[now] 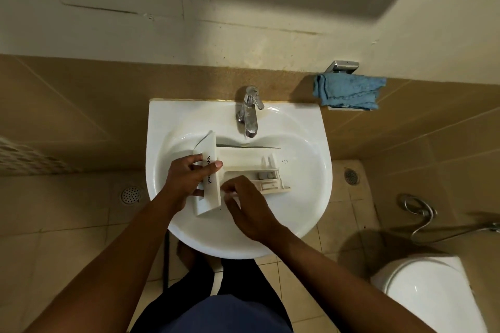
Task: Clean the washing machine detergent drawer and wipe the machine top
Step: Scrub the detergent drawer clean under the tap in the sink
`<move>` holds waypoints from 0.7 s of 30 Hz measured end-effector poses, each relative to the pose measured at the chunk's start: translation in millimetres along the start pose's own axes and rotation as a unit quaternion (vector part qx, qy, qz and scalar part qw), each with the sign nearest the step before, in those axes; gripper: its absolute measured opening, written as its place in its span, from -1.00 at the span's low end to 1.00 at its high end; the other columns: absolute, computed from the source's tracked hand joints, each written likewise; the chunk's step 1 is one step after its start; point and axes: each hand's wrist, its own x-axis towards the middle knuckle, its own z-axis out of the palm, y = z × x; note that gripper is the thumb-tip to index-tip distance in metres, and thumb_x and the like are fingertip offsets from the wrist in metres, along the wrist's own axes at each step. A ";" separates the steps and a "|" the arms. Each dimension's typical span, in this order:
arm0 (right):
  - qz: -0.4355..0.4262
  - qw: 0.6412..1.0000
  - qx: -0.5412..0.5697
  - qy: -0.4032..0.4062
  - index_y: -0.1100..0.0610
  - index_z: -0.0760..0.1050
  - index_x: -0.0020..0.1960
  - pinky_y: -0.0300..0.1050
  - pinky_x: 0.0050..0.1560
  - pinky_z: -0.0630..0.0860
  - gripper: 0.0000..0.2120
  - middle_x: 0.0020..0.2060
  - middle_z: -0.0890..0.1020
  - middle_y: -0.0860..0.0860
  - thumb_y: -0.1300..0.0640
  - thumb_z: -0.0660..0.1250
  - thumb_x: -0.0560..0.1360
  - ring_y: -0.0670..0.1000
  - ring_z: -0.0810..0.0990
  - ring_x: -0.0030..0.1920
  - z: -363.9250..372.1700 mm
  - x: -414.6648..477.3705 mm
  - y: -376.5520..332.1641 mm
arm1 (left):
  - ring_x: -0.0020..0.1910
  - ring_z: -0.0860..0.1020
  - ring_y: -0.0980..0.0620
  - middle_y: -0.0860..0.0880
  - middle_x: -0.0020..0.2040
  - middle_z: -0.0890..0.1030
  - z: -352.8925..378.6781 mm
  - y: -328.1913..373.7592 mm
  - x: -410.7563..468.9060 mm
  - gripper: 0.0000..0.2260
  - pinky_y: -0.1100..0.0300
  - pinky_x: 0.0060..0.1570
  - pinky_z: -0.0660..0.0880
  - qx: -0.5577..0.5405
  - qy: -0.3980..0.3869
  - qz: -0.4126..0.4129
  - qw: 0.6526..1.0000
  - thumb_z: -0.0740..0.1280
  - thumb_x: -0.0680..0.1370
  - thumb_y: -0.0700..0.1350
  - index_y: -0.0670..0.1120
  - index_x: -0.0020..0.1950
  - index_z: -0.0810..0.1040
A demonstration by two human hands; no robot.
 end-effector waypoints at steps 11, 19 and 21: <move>0.046 0.940 -0.307 -0.145 0.09 0.54 0.29 0.23 0.53 0.22 -0.37 0.16 0.68 0.03 -0.35 -0.03 0.62 0.08 0.62 0.22 -38.6 0.6 32.8 | -0.03 0.65 -0.02 -0.02 -0.06 0.68 2.8 1.8 -4.3 -0.62 0.04 -0.32 0.63 -0.010 -0.015 0.009 1.000 0.63 0.41 0.01 0.04 0.15 0.61; 0.063 0.953 -0.273 -0.113 0.00 0.41 0.40 0.22 0.49 0.25 -0.43 0.27 0.60 -0.05 -0.36 0.05 0.62 0.05 0.56 0.29 -31.4 -20.6 19.8 | -0.03 0.65 -0.04 -0.05 -0.04 0.69 3.1 0.6 -2.7 -0.61 -0.06 -0.23 0.68 -0.008 -0.014 0.017 1.000 0.63 0.40 0.01 0.03 0.16 0.60; 0.093 0.939 -0.300 -0.140 0.00 0.47 0.34 0.23 0.50 0.22 -0.42 0.23 0.64 -0.05 -0.37 -0.01 0.61 0.05 0.57 0.31 -48.9 -15.7 31.1 | -0.04 0.66 -0.06 -0.07 -0.03 0.70 3.6 -0.8 -1.4 -0.60 -0.08 -0.22 0.68 -0.006 -0.014 0.017 1.000 0.64 0.39 0.01 0.02 0.16 0.61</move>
